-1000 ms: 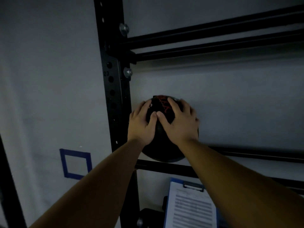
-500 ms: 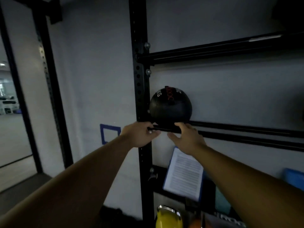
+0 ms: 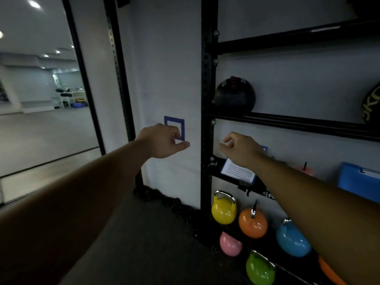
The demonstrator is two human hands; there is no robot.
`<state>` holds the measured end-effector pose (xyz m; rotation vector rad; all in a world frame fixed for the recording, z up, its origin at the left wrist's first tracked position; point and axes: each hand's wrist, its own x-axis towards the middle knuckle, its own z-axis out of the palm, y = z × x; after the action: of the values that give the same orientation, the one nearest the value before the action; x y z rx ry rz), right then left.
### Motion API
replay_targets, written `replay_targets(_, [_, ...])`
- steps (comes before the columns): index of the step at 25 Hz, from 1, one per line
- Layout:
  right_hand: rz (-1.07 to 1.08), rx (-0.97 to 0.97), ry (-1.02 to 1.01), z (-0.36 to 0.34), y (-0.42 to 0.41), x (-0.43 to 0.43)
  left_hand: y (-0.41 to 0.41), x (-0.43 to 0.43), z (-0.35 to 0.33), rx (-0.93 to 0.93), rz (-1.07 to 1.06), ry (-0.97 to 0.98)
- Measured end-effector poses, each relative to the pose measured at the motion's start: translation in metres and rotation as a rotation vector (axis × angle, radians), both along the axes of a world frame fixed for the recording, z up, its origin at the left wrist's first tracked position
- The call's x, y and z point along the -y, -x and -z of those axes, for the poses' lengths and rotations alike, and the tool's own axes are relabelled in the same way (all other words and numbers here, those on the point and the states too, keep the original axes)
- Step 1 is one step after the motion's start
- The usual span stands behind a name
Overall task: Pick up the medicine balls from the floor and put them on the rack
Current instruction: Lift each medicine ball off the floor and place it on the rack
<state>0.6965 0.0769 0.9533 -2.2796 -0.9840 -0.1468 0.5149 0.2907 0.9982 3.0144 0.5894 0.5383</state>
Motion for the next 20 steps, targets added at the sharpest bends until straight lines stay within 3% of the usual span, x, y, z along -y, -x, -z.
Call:
replay_targets(4, [0.022, -0.017, -0.018, 0.013, 0.045, 0.000, 0.079, -0.018, -0.005, -0.090, -0.104, 0.028])
replay_targets(9, [0.047, -0.065, 0.061, 0.050, 0.093, -0.015, 0.137, -0.051, 0.042, -0.144, -0.127, 0.129])
replay_targets(20, [0.238, -0.364, 0.237, 0.262, 0.240, -0.136, 0.269, -0.213, 0.257, -0.285, -0.082, 0.298])
